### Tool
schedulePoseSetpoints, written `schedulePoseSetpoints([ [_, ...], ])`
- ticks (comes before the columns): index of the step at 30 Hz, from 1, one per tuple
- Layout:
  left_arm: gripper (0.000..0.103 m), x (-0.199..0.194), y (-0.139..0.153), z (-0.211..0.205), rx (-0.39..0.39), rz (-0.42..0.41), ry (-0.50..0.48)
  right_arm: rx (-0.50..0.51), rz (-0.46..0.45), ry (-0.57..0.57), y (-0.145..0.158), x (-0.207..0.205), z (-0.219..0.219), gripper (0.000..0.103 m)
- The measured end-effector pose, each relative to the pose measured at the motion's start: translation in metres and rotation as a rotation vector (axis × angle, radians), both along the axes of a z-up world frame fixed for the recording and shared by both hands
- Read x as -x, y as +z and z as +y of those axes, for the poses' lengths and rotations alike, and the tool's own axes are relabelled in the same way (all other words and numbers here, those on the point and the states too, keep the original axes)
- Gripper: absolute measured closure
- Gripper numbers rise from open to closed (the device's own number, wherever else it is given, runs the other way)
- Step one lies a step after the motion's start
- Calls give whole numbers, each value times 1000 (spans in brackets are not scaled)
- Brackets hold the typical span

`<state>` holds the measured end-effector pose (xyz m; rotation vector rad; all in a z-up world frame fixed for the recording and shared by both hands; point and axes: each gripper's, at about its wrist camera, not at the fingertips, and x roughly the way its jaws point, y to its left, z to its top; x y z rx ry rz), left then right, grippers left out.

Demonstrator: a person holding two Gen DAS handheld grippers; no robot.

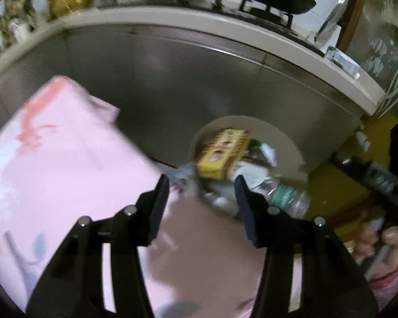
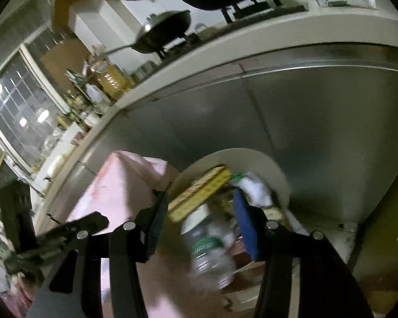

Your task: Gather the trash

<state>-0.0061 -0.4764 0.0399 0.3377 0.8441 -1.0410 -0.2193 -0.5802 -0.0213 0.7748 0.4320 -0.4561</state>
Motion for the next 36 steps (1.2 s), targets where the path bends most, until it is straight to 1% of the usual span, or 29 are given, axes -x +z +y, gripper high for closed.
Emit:
schedulePoseSetpoints([
  [2,42,6,5,24,1,-74,35,-7,-16,4,7,-2,17,54],
  [5,41,12,12,61,-1,-161,82,-13,-28,14,12,-3,49,54],
  [7,38,14,15,86,-9,-191,126,-18,-30,18,12,-4,72,54],
  [9,33,15,17,104,-13,-209,159,-26,-28,12,12,-4,92,54],
  [11,32,18,22,126,-16,-246,198,-44,-23,19,10,-5,112,54],
  [14,28,25,26,151,-19,-282,240,-59,-14,29,11,-7,137,54],
  [18,24,33,28,183,-12,-298,283,-77,-3,33,14,-5,165,52],
  [23,23,42,29,210,11,-313,308,-57,-6,29,25,-4,194,51],
  [28,22,46,27,231,24,-292,332,-40,7,29,29,-7,211,51],
  [30,18,49,26,236,24,-288,341,-35,18,21,30,-7,218,50],
  [32,17,51,25,243,26,-286,349,-27,47,2,30,-9,224,49],
  [36,12,55,22,254,27,-288,365,-20,71,-8,28,-13,236,47],
])
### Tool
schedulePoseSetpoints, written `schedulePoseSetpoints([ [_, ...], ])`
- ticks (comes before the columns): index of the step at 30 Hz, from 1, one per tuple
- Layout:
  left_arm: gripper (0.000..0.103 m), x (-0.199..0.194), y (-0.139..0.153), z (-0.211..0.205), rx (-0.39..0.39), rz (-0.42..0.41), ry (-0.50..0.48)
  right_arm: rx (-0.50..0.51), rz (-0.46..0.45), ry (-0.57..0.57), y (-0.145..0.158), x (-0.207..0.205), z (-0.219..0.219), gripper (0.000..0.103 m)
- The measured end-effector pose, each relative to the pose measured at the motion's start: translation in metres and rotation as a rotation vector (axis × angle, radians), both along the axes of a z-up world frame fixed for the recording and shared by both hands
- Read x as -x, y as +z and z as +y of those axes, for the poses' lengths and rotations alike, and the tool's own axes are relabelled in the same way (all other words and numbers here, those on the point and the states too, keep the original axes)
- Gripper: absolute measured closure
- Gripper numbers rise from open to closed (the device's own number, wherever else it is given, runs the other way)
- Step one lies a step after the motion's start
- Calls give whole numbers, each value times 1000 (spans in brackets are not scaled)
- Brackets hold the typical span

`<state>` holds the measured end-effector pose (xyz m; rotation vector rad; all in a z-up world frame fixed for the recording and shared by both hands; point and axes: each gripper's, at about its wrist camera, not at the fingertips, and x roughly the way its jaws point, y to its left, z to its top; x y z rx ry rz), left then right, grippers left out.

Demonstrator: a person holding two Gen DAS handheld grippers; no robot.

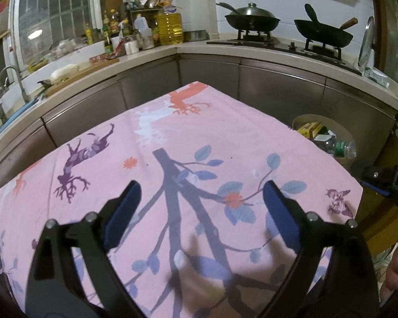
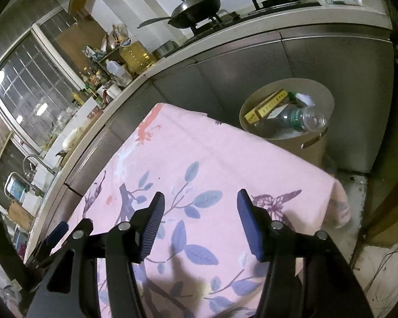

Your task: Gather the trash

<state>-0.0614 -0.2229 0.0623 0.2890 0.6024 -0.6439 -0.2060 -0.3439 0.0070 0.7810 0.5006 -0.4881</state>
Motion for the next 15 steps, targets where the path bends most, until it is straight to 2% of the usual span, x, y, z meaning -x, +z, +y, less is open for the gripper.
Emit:
schedulePoseSetpoints([
  [2,10,0,-1,4,2,2,8,9,13,-4,0,-2,5,44],
  [6,6,0,-6,14,3,10,29,61,43,-44,1,-3,19,23],
  [10,6,-4,-12,26,-4,30,63,100,57,-29,0,-9,32,21],
  [15,6,-5,-18,32,-26,39,93,93,84,13,-6,-21,39,21],
])
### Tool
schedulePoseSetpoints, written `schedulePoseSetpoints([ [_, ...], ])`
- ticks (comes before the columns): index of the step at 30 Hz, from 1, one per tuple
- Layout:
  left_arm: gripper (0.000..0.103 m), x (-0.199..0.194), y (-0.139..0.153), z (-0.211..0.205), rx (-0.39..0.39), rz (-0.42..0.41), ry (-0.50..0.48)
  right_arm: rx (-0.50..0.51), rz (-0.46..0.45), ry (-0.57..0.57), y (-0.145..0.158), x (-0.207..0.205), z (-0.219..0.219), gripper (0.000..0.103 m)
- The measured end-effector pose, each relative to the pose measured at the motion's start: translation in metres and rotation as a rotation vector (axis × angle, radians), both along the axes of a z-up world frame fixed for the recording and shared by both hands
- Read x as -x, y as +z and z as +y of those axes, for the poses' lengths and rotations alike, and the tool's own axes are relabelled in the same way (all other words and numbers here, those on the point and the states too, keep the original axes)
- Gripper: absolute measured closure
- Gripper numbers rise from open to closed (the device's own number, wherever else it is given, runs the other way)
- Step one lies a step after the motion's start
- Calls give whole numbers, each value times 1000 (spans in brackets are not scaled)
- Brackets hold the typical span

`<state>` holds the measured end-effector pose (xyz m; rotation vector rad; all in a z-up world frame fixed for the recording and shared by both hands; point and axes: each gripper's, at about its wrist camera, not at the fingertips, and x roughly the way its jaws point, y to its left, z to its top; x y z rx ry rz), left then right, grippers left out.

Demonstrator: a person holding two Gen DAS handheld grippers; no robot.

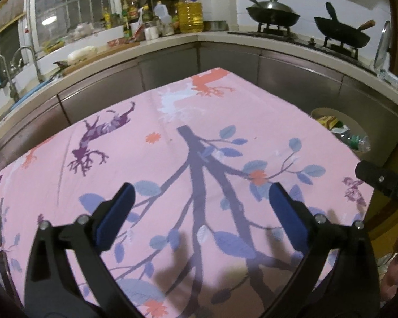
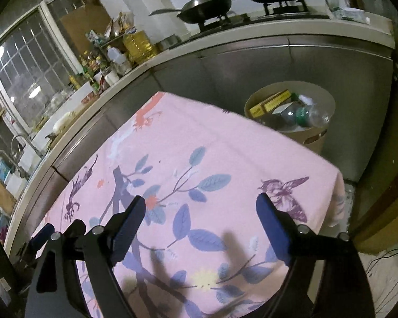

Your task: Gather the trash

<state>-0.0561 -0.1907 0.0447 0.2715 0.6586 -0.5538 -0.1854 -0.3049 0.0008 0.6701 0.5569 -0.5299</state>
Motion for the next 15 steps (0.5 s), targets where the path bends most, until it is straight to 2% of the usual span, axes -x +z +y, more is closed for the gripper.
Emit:
schedulePoseSetpoints([
  [8,6,-1,-7,-1,-28,7,12,21,46,-2,-6,-10,6,21],
  [15,6,-5,-9,0,-22,20,25,42,93,-37,-7,-16,6,17],
])
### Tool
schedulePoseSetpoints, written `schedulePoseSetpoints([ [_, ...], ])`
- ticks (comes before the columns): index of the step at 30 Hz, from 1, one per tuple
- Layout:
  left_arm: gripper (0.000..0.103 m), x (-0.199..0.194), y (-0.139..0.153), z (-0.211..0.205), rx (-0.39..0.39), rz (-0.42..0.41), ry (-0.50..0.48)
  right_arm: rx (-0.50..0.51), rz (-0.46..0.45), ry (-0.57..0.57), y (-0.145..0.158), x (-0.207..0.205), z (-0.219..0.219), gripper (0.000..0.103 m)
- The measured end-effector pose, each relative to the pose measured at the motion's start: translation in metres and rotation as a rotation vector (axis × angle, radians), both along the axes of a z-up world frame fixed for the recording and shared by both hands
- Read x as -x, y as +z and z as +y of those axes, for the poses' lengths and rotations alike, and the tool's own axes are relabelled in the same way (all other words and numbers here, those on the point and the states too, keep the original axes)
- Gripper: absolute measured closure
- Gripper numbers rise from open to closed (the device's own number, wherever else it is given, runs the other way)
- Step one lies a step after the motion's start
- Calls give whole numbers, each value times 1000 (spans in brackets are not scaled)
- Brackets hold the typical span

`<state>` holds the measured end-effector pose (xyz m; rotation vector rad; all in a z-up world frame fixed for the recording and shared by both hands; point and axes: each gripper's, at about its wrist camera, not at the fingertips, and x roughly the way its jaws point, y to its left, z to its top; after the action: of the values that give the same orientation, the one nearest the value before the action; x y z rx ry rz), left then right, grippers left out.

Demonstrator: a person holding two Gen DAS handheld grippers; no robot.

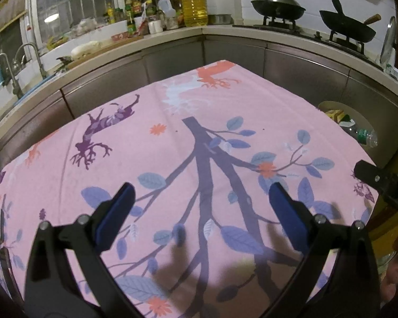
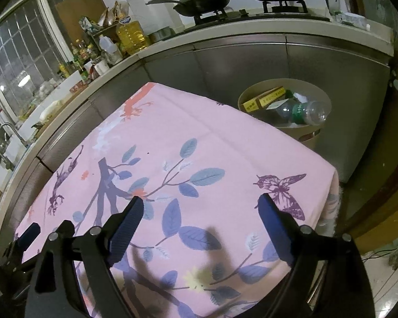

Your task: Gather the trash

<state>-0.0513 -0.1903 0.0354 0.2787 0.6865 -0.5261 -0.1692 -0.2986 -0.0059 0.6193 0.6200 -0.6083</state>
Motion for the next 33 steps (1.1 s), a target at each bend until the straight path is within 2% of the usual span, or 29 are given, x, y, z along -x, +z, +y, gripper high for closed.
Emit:
schedulePoseSetpoints([
  [15,6,-16,-10,15,-26,5,101,71,85,-8,-1,-9,25,13],
  [33,6,-15,-17,7,-59,0,87,128,81,-57,6,-6,18,13],
])
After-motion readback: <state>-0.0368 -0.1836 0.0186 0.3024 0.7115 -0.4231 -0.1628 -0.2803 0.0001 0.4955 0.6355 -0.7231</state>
